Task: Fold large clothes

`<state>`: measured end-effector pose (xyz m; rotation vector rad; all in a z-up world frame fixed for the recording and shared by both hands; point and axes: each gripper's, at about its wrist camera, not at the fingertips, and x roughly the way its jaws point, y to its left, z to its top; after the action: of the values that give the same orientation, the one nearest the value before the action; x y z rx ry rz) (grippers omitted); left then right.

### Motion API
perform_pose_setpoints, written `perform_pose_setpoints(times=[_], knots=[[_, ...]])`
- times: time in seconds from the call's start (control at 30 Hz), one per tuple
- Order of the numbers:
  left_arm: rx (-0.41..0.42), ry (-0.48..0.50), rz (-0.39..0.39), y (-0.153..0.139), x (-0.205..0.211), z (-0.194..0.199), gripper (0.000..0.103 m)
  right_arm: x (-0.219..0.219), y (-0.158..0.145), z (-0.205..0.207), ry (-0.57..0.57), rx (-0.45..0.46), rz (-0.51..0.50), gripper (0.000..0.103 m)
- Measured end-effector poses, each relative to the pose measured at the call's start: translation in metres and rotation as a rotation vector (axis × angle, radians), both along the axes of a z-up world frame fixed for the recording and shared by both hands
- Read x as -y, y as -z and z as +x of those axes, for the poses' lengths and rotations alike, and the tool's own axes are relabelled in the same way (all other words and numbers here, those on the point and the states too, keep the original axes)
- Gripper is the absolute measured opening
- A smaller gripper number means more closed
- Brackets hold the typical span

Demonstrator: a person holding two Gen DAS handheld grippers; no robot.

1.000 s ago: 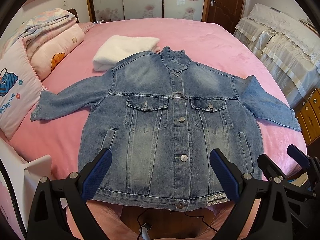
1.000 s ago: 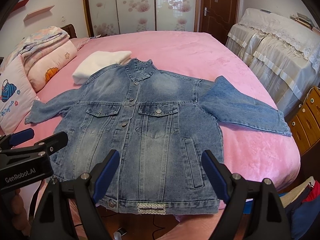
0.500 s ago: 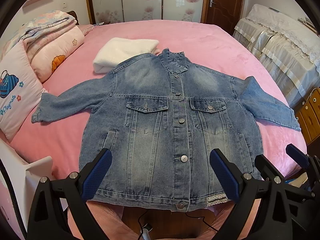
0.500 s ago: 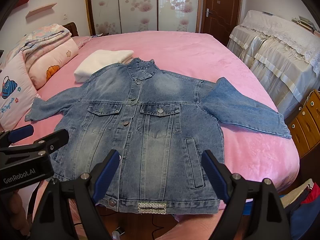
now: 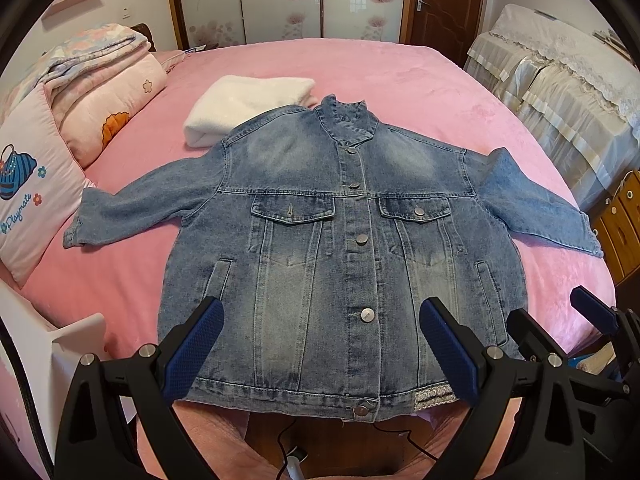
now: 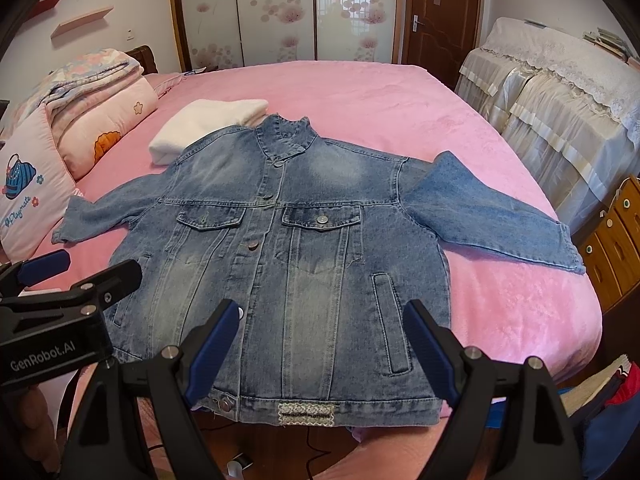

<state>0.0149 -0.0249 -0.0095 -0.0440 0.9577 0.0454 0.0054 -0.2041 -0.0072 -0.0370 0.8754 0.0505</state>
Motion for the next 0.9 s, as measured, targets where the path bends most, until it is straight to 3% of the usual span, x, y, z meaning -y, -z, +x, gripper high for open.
perform_pose_setpoints(times=[0.9], knots=[[-0.018, -0.003, 0.012, 0.004, -0.001, 0.01, 0.098, 0.01, 0.009, 0.008, 0.013, -0.018, 0.031, 0.085]])
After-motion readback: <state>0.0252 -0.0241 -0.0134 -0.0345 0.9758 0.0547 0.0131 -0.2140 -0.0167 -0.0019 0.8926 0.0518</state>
